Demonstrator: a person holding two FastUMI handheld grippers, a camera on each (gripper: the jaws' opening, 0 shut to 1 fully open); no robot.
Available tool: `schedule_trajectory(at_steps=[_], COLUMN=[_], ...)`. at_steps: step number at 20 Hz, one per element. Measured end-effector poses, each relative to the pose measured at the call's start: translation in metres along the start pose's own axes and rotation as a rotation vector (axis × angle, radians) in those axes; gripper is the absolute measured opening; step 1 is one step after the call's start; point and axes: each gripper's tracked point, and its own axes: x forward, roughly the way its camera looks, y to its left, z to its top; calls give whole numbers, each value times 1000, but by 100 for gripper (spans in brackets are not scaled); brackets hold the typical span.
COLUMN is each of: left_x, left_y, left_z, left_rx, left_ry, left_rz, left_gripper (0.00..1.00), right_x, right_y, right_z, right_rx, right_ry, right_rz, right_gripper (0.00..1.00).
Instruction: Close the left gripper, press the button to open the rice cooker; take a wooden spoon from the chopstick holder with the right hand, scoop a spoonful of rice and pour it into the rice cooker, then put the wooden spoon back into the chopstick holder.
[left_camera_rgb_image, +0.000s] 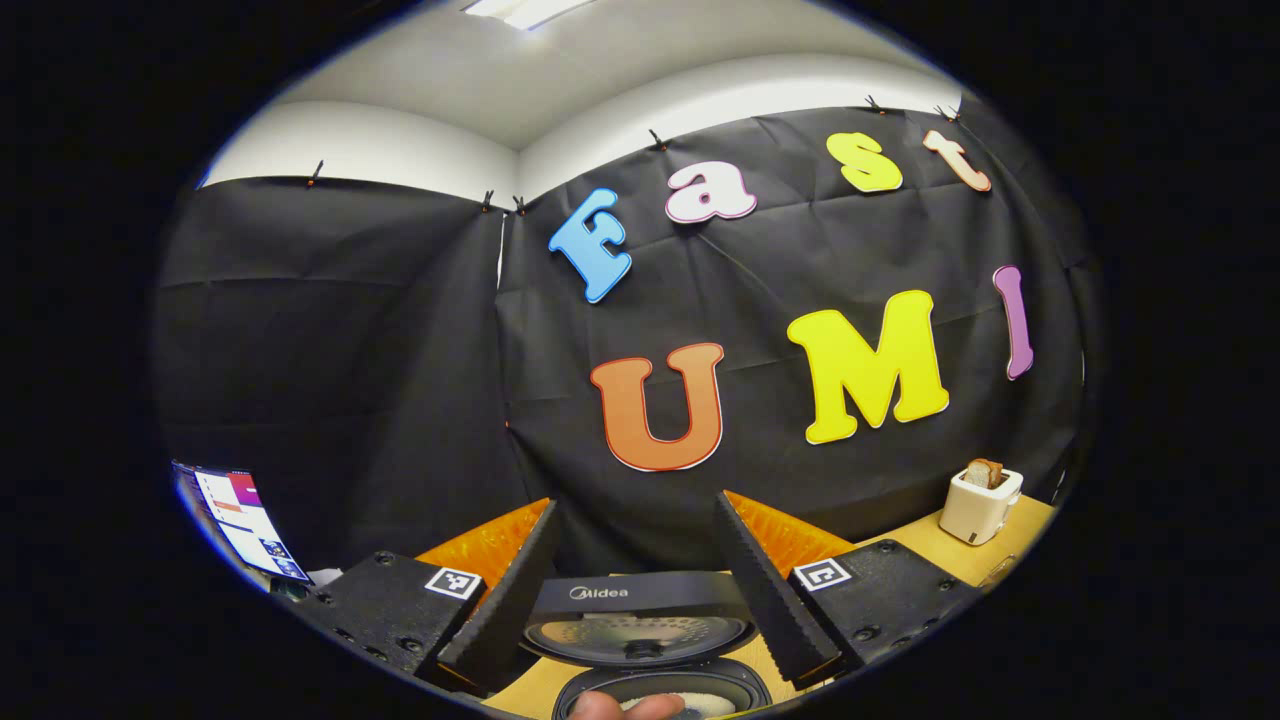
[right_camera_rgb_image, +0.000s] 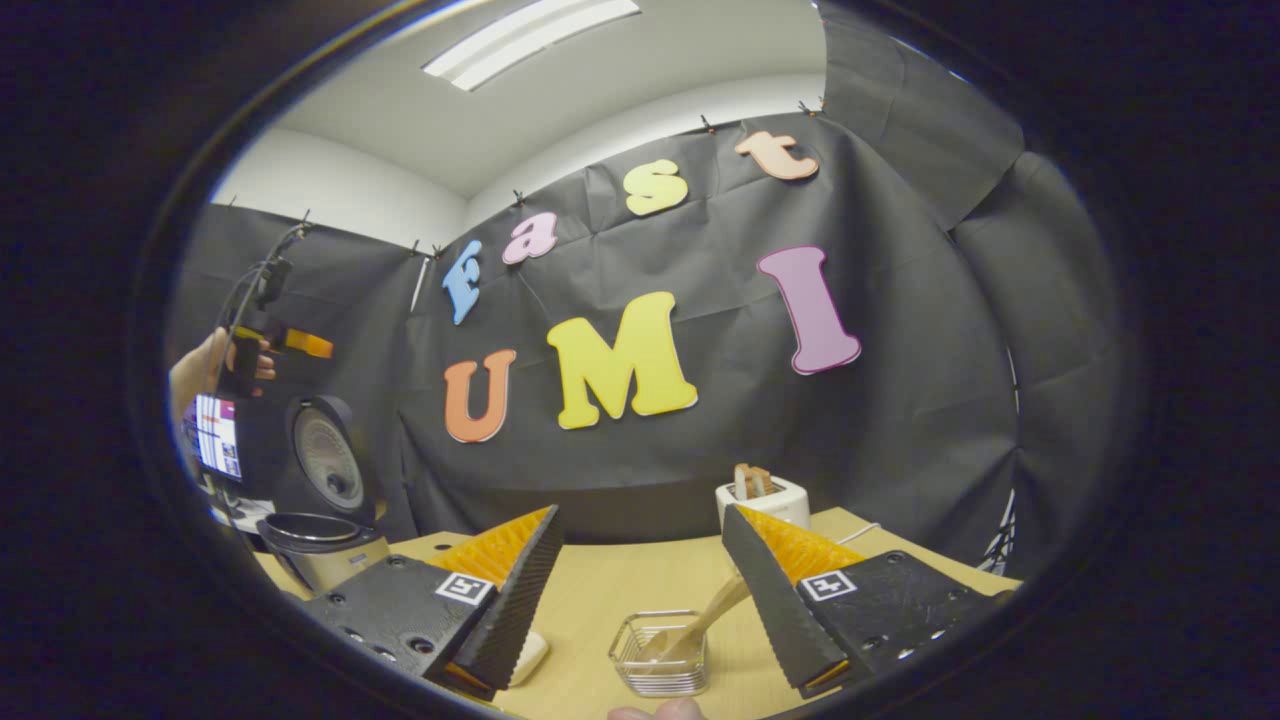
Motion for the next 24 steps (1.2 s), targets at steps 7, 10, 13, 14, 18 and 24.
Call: schedule_trajectory(at_steps=[7,10,13,14,18,24], left_x=[41,43,36,34,21,-29], left_y=[6,7,12,12,10,4], left_z=[-49,-76,-85,-86,-88,-101], left_rx=[-193,-198,-156,-144,-113,-139], left_ry=[334,451,495,505,493,478], left_rz=[-55,-50,-44,-49,-73,-90], left_gripper=[97,96,96,96,96,95], right_x=[-34,-37,-38,-38,-38,-48], right_y=[18,24,31,35,51,68], right_z=[19,17,15,14,7,3], right_rx=[49,20,-6,-6,1,-11], right_ry=[-49,-45,-38,-36,-23,-25], right_rz=[44,51,59,66,94,119], right_gripper=[95,95,95,95,95,95])
